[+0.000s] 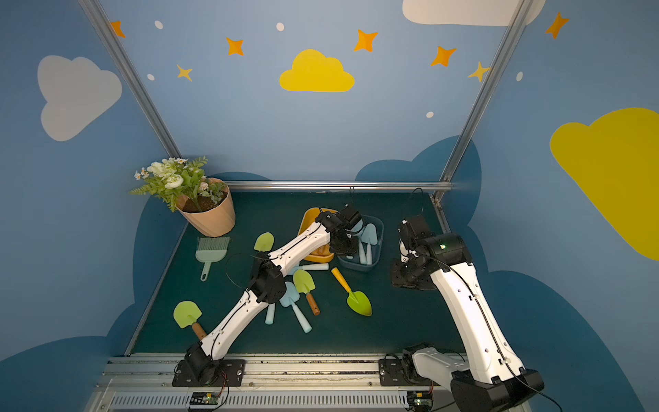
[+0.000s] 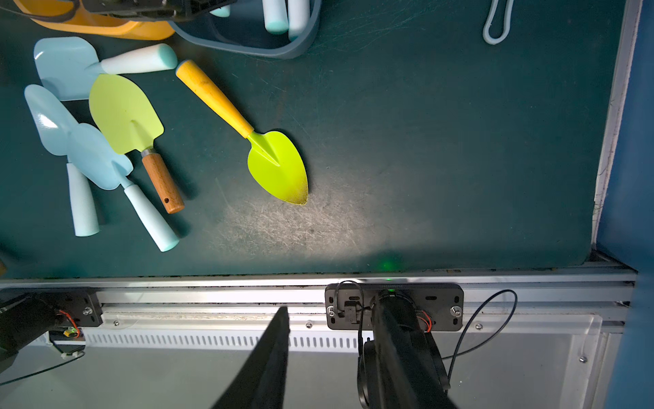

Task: Sort the small shovels by color and place them into the storage box
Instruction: Place the shovel in the storage box.

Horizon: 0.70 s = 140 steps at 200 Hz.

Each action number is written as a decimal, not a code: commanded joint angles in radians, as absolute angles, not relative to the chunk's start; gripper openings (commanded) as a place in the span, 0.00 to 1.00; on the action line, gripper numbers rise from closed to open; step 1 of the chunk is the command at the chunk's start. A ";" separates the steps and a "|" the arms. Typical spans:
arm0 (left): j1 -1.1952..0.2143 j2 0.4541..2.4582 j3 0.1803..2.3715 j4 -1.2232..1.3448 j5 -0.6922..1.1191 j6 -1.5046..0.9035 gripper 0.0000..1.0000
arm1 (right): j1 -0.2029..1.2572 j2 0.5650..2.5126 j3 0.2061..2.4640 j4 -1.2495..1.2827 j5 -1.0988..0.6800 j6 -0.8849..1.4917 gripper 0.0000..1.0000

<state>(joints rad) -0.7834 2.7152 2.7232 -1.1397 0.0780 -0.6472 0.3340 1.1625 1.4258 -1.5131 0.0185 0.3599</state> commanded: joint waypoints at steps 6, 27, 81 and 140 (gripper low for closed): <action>-0.781 2.750 2.723 -1.157 0.091 -0.637 0.03 | 0.327 1.146 1.416 -1.505 0.012 0.354 0.41; -0.781 2.753 2.722 -1.157 0.094 -0.637 0.04 | 0.325 1.146 1.413 -1.503 0.011 0.353 0.41; -0.781 2.765 2.721 -1.157 0.100 -0.638 0.09 | 0.321 1.146 1.406 -1.500 0.009 0.350 0.41; -0.779 2.766 2.721 -1.161 0.099 -0.637 0.13 | 0.316 1.146 1.403 -1.497 0.007 0.345 0.41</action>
<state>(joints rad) -0.7837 2.7338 2.7228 -1.1160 0.0986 -0.6472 0.3222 1.1622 1.4132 -1.5059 0.0135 0.3580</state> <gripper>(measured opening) 0.123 0.411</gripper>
